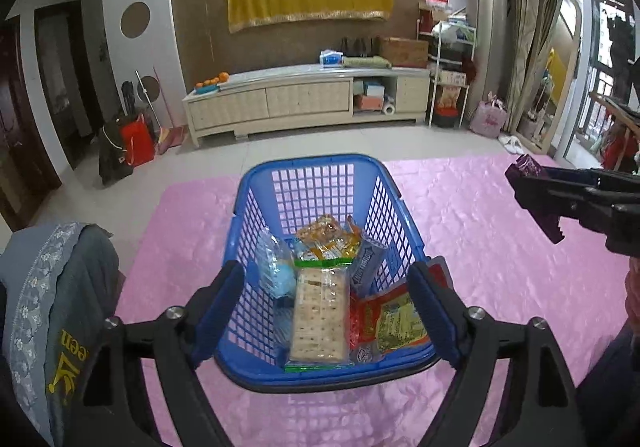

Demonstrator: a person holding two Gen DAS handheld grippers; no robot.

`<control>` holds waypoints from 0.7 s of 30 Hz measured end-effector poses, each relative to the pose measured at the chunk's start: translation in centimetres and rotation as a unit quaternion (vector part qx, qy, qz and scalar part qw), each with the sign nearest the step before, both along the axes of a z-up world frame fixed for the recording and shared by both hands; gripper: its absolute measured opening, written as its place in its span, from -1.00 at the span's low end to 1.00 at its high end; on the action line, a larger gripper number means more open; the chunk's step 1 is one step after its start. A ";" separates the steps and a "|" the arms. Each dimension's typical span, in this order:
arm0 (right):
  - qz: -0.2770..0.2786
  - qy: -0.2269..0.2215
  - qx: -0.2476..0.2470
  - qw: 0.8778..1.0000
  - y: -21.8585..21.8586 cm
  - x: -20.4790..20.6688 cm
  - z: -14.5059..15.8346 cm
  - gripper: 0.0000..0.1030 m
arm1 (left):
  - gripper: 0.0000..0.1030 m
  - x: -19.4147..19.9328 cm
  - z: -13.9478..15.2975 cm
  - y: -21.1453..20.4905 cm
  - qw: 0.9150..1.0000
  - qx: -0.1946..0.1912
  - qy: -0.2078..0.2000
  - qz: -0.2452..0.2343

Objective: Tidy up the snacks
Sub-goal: 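Carry the purple packet over the basket with the right tool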

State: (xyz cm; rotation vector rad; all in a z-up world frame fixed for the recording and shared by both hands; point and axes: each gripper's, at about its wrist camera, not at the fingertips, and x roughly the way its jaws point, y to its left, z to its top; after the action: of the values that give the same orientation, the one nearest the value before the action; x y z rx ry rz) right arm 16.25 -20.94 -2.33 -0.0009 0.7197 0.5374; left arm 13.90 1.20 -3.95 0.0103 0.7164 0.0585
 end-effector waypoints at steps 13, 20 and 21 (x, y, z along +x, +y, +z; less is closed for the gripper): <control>0.030 0.015 -0.003 0.999 5.5 -0.2 -0.2 0.09 | 1.00 -2.5 0.6 4.7 1.000 0.002 -0.022 0.022; 0.046 0.029 -0.027 0.998 9.4 0.8 -1.9 0.09 | 1.00 -3.0 -0.3 7.8 0.999 -0.001 -0.017 0.046; 0.048 0.032 -0.030 0.998 10.0 0.9 -2.2 0.09 | 1.00 -3.0 -0.4 8.1 0.999 -0.002 -0.016 0.047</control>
State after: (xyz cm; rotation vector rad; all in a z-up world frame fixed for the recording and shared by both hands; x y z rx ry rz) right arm 17.19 -10.95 -4.48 -0.0759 0.8011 0.6095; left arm 10.88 9.27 -4.39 -0.0285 0.6839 0.1471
